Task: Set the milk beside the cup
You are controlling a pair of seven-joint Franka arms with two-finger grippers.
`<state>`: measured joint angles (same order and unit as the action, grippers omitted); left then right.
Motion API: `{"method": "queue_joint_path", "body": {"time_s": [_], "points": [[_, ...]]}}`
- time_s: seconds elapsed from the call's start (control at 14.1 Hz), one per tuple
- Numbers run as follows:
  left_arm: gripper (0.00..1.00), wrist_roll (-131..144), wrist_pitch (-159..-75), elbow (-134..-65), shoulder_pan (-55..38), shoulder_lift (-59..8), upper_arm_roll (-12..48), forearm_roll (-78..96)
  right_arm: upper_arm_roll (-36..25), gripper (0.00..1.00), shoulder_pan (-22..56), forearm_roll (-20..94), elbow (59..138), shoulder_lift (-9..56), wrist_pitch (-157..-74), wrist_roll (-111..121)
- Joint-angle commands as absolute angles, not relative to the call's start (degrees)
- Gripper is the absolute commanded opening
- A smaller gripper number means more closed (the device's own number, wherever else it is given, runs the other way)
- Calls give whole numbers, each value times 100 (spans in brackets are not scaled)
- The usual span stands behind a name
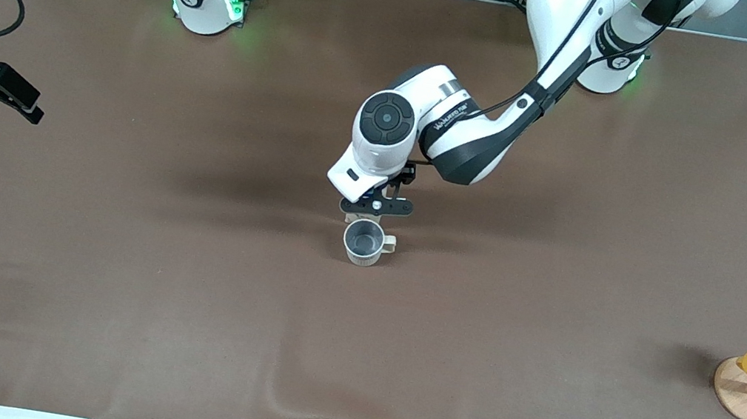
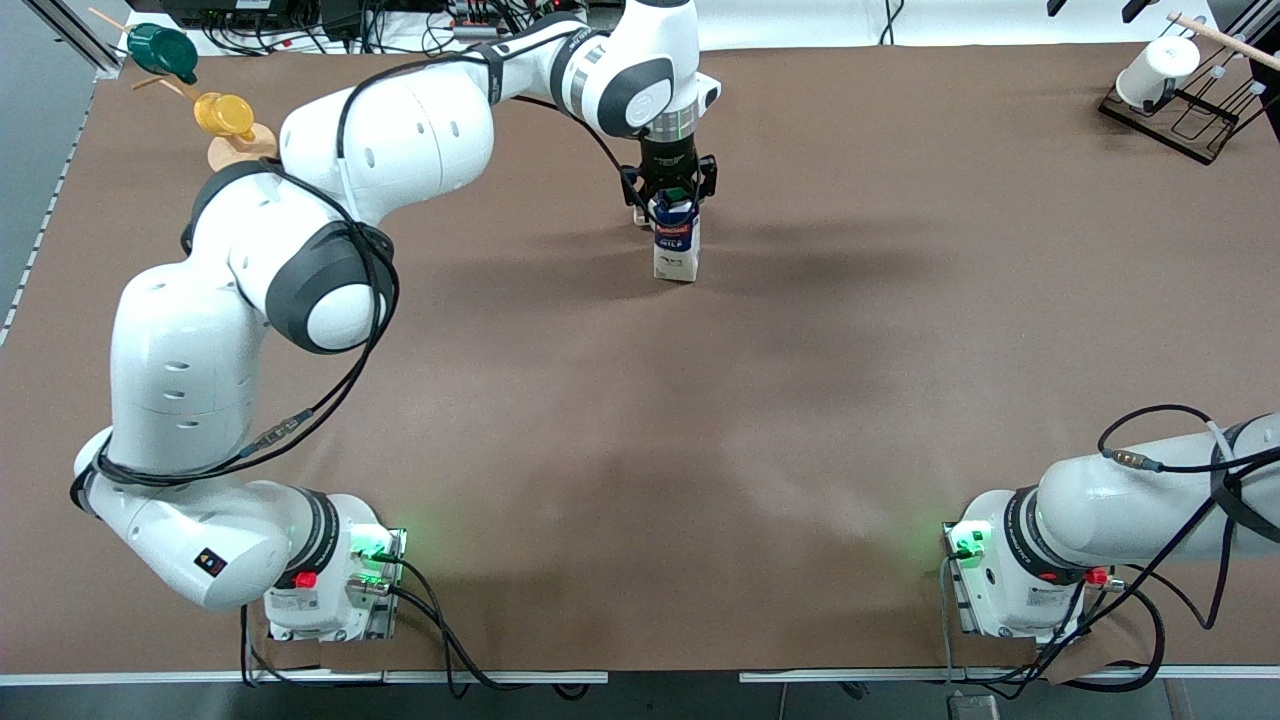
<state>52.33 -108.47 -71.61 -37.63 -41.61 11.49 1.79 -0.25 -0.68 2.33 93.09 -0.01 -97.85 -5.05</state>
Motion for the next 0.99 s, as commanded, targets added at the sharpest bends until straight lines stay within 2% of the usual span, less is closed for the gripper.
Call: {"method": "queue_joint_path", "body": {"time_s": [0.0,0.5,0.71,0.92], "points": [[100,5150,-10828,-7049,-3823,-4105,1072,114,18,100,-70,141,9036,35,-9668,-598],[100,5159,-10389,-7049,-3613,-3368,1090,114,18,100,-70,141,9026,79,-9501,-598],[100,5028,-10371,-7049,-2824,-3085,993,62,18,100,-70,141,9044,88,-9492,-598],[100,4205,-9934,-7172,-1893,-2524,1011,-246,18,100,-70,141,9044,88,-9483,-598]]}}
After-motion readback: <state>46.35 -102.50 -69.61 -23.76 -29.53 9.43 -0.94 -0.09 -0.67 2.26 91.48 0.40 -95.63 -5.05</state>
